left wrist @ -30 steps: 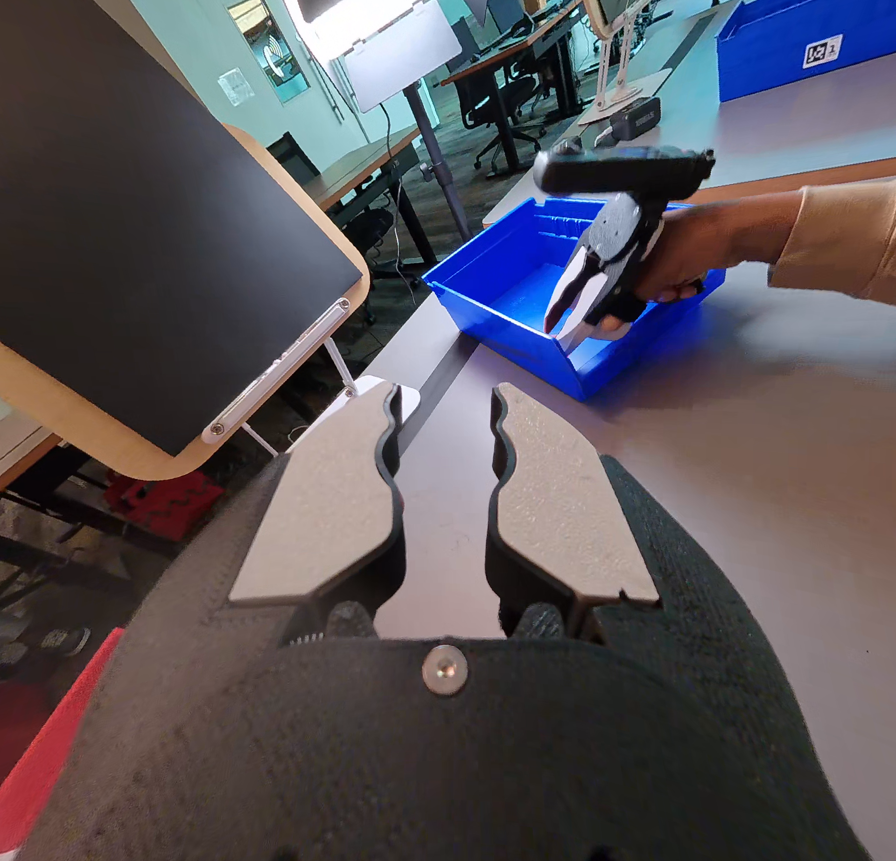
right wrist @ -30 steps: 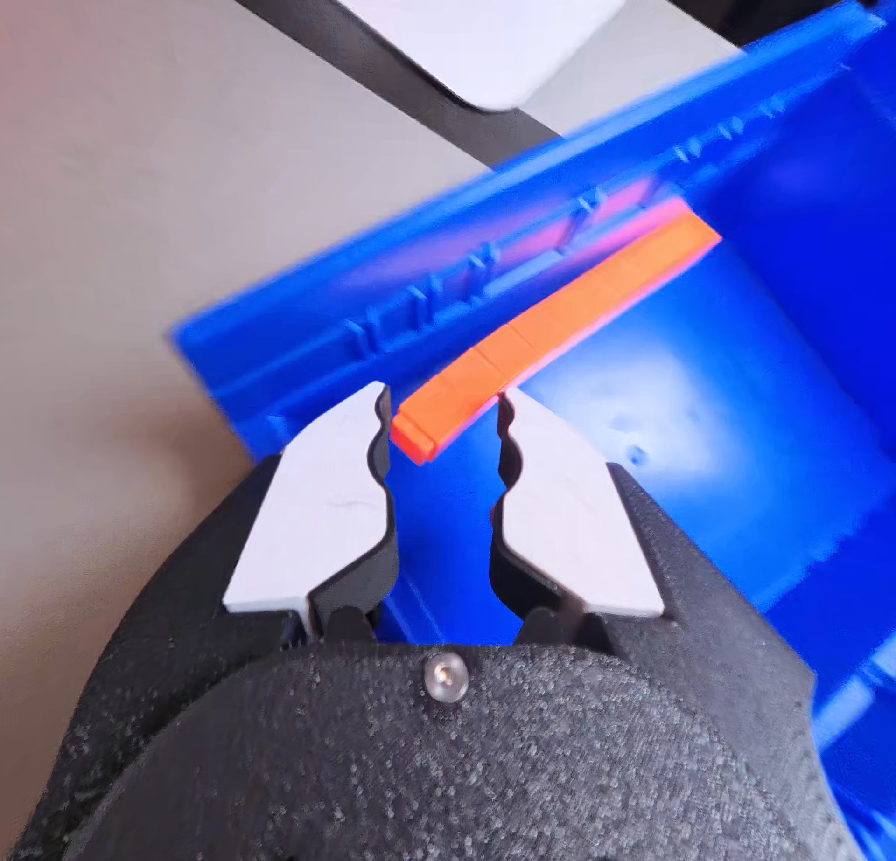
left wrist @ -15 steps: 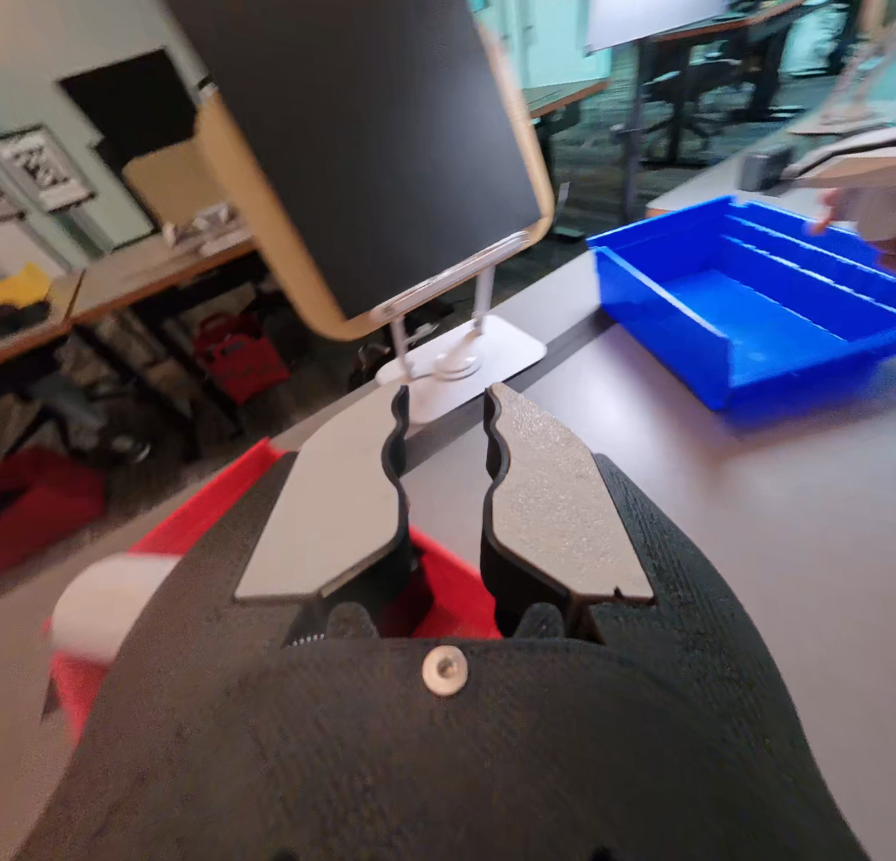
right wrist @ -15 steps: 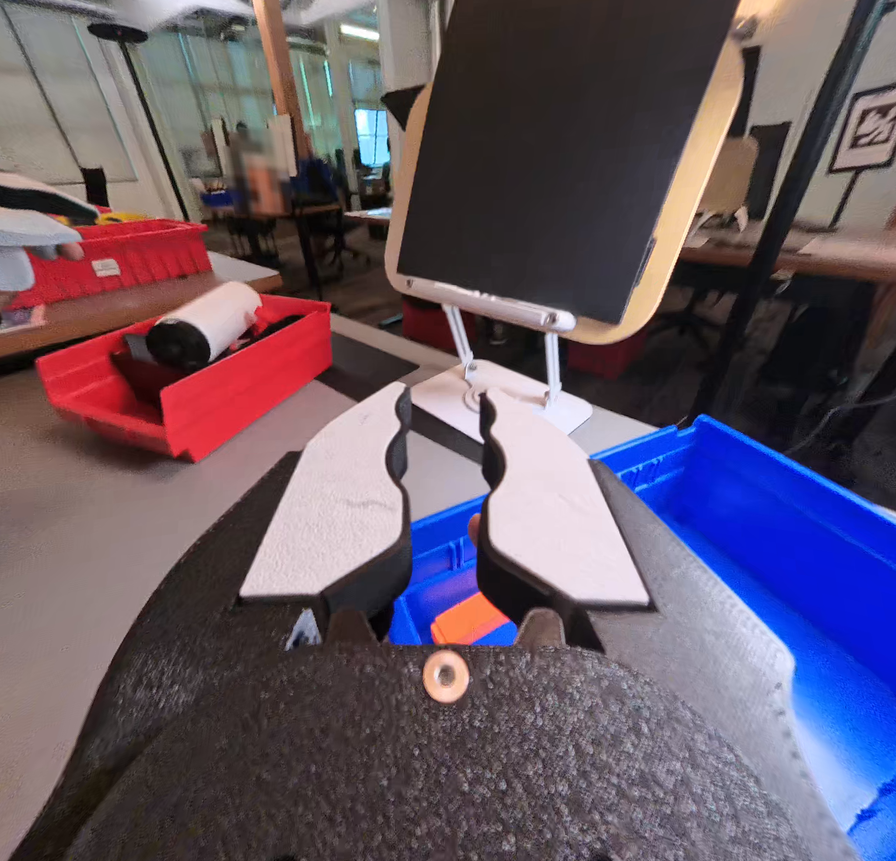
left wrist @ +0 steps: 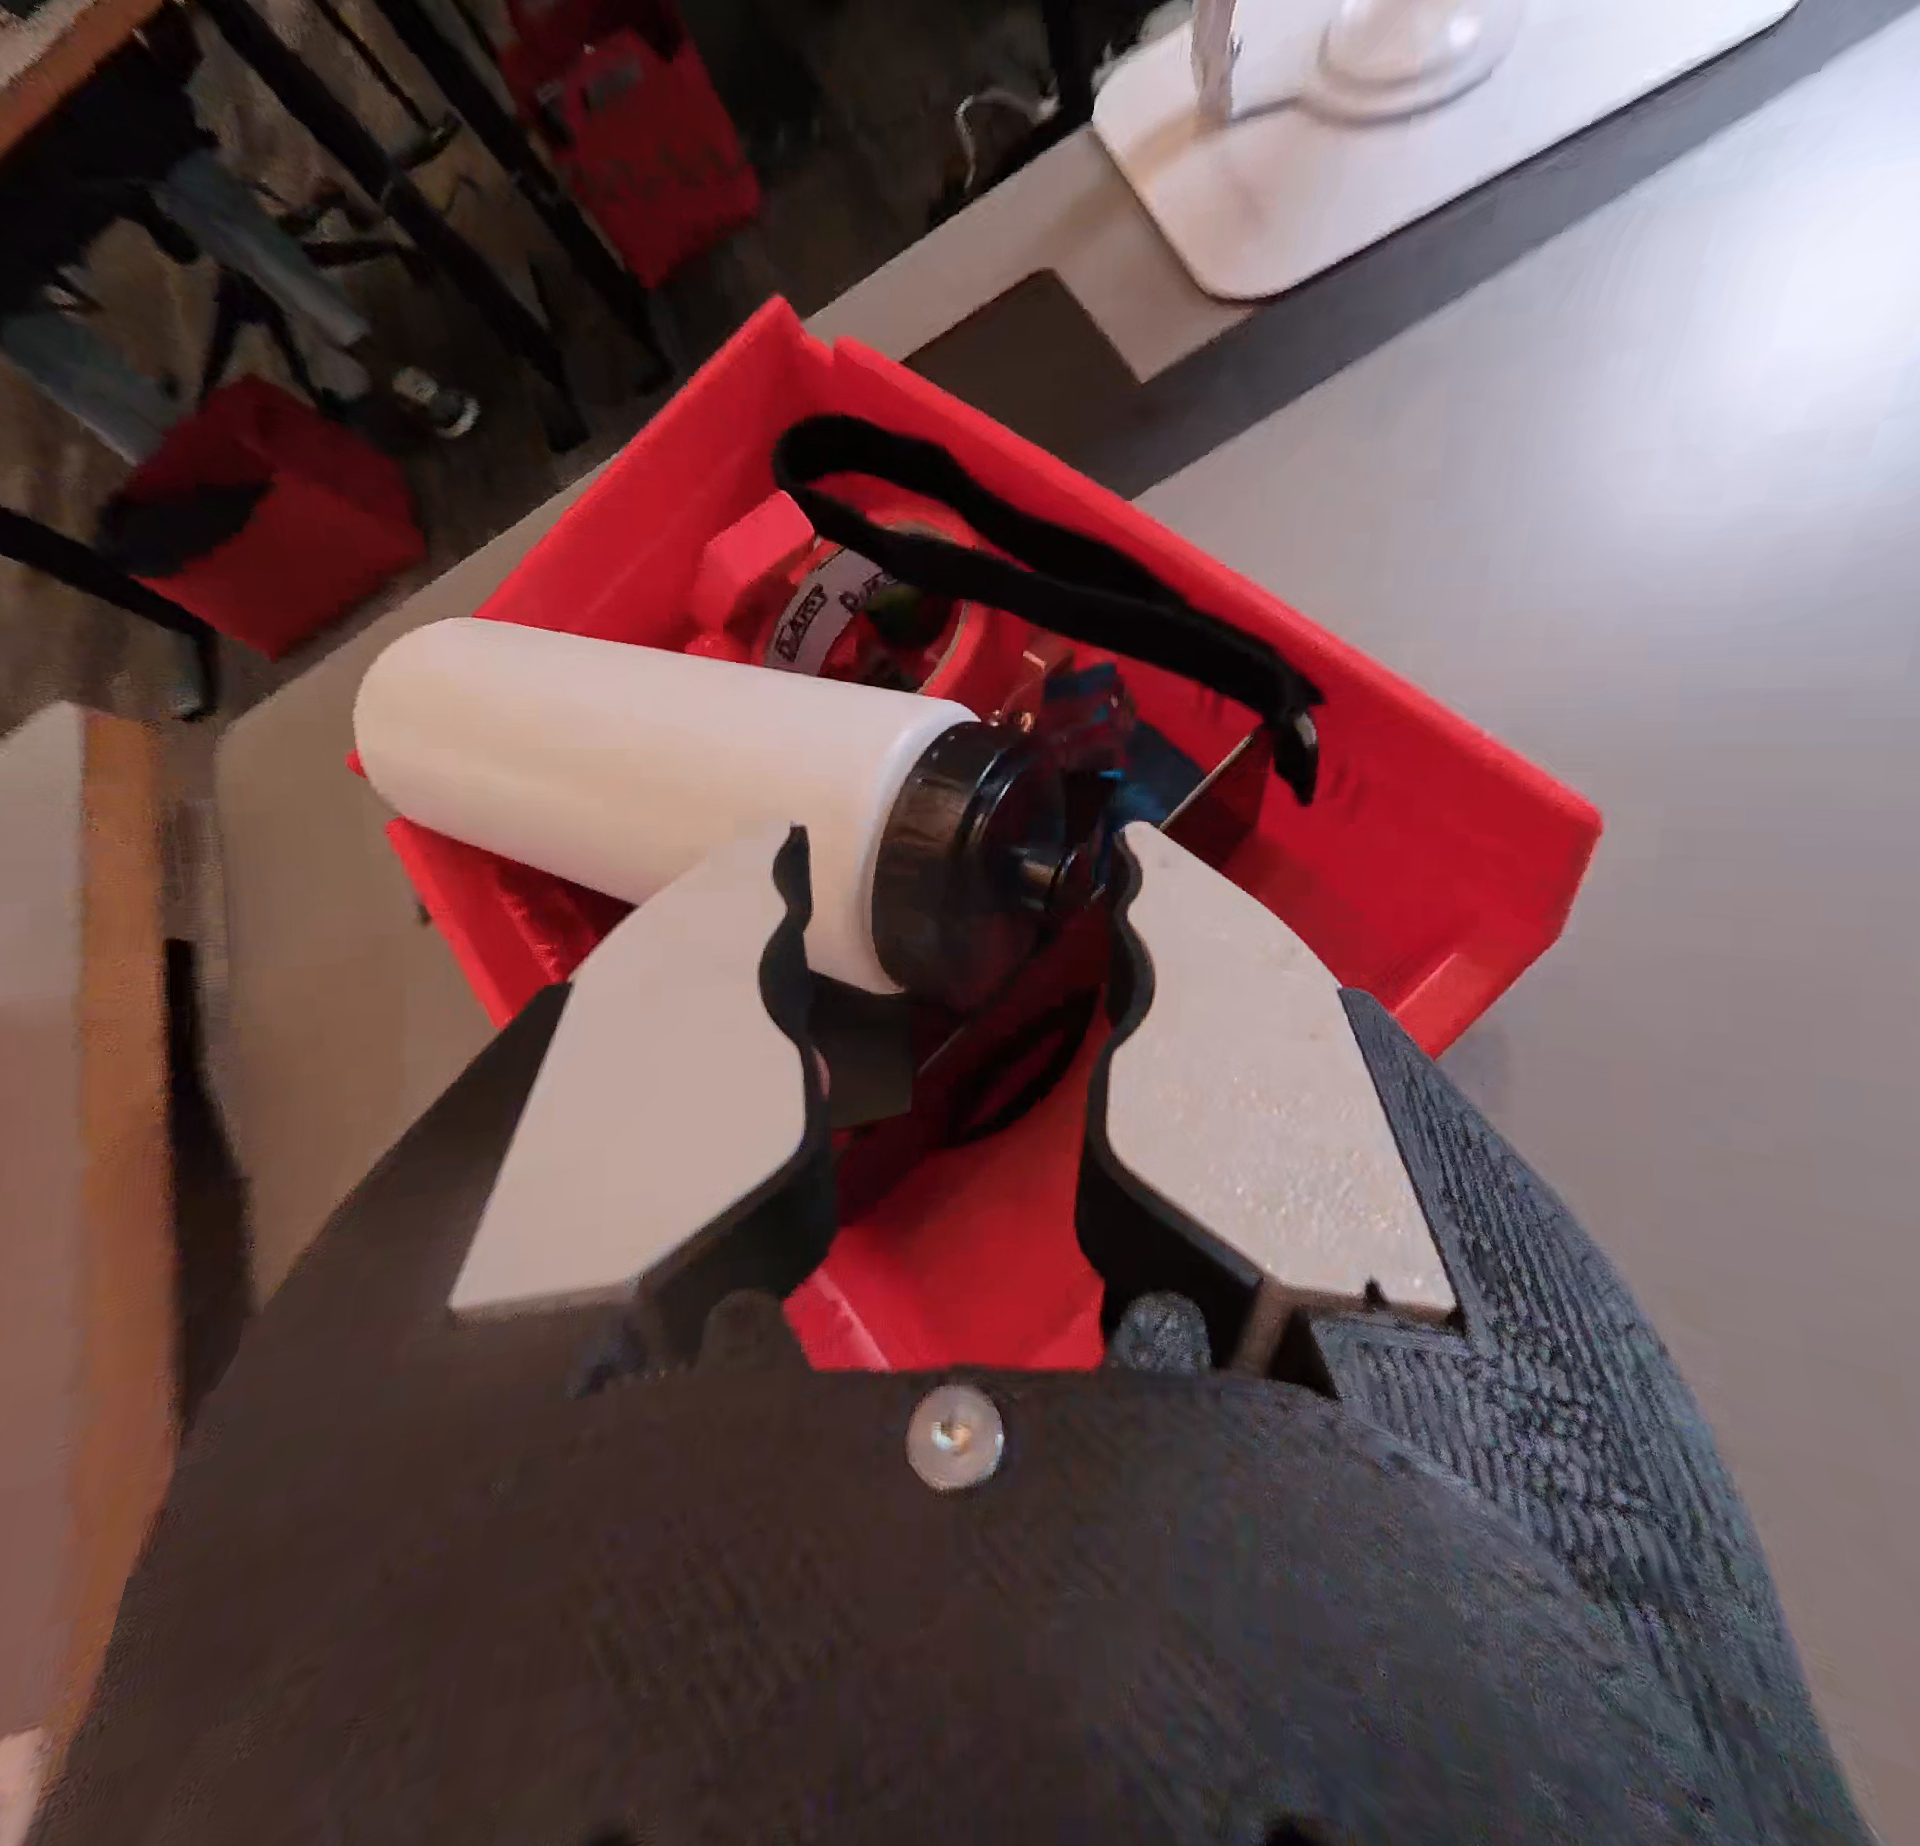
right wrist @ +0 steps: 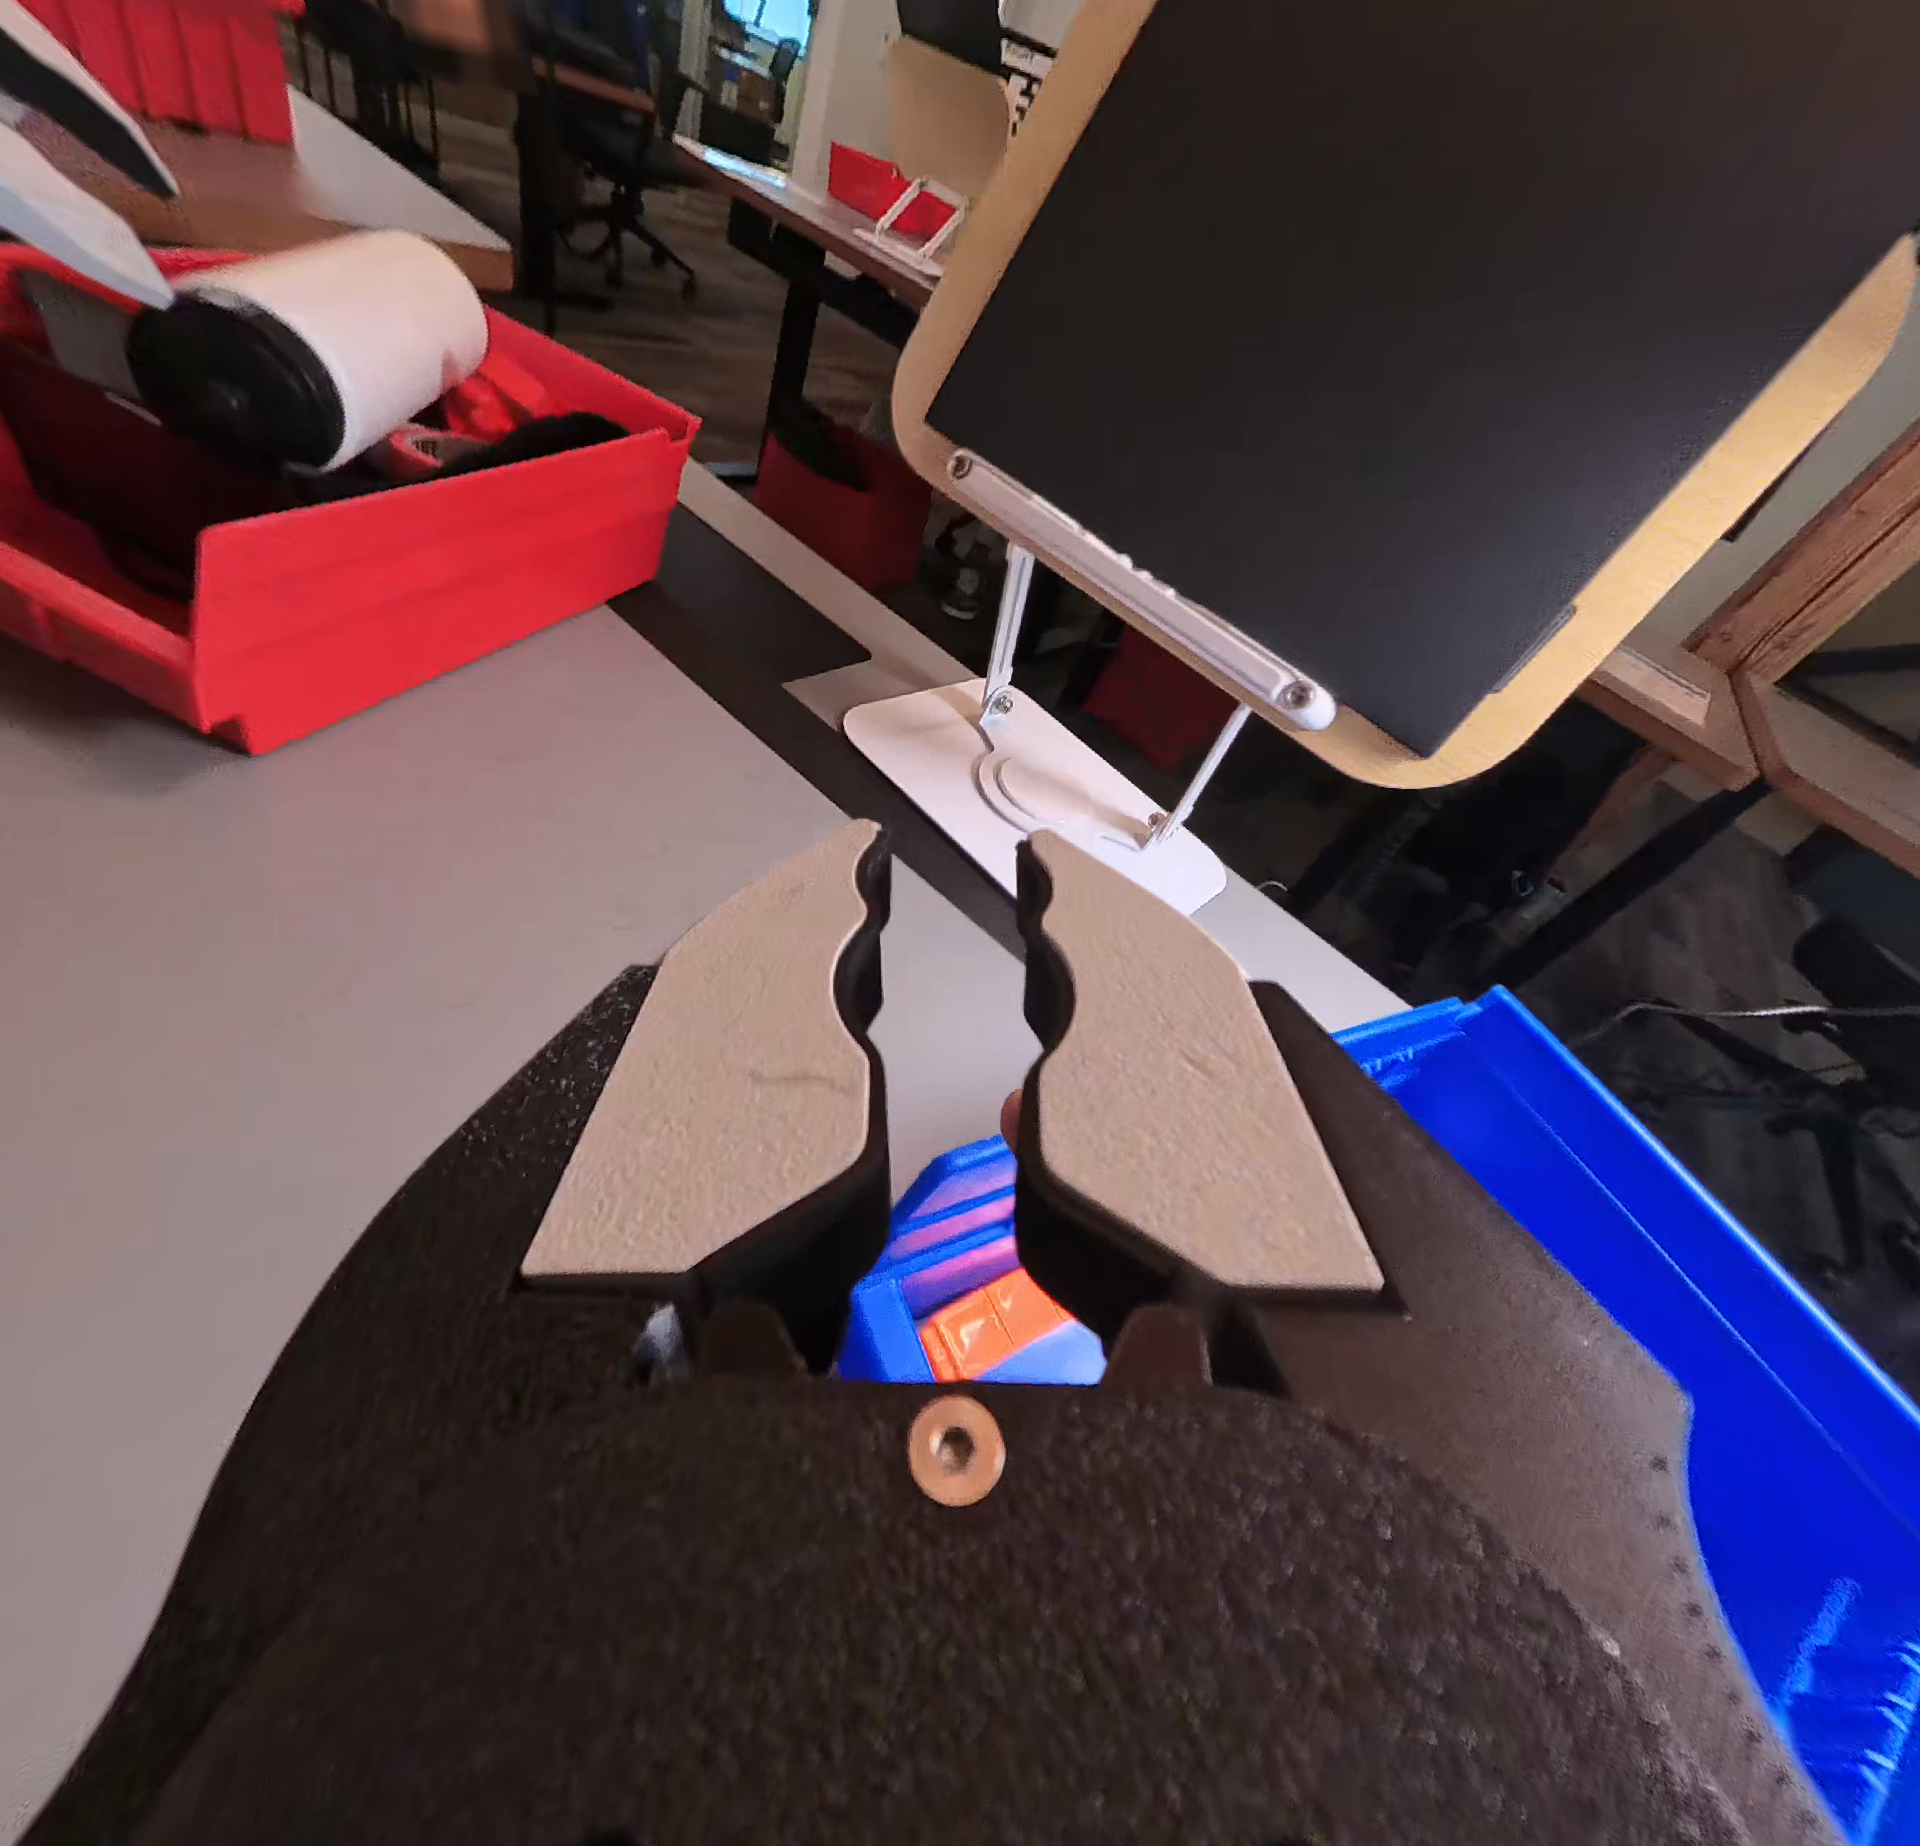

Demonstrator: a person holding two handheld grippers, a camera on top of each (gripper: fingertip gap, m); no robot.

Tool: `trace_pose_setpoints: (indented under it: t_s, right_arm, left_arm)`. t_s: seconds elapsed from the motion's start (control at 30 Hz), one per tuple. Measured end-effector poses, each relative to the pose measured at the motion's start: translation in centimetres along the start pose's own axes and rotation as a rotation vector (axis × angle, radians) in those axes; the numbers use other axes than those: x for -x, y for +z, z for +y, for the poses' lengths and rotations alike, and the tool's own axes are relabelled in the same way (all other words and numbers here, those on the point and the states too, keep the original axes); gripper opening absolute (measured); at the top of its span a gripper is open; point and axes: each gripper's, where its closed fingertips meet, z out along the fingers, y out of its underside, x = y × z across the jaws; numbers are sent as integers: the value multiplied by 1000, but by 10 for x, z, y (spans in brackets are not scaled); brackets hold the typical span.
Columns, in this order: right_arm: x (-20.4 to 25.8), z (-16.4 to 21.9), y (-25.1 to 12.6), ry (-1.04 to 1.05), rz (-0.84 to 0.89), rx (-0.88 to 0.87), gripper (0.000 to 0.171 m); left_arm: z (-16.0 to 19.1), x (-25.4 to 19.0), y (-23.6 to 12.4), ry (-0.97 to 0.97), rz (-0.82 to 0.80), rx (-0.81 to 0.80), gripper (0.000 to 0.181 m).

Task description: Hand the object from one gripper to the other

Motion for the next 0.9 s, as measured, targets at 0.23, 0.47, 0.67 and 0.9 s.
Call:
trace_pose_setpoints:
  t_s: [0.23, 0.47, 0.67, 0.9]
  right_arm:
    - [-4, 10, 1, 22, -18, 29, 21]
    - [-12, 11, -1, 64, -17, 17, 18]
    - [-13, 13, -3, 41, -12, 16, 17]
    - [-14, 14, -4, 22, -19, 15, 16]
  left_arm:
    - [16, -6, 16, 366, -172, 138, 50]
    - [12, -18, 22, 1065, -220, 175, 49]
    - [27, -25, 30, 1554, -97, 263, 46]
    - [31, -23, 34, 1687, 34, 349, 24]
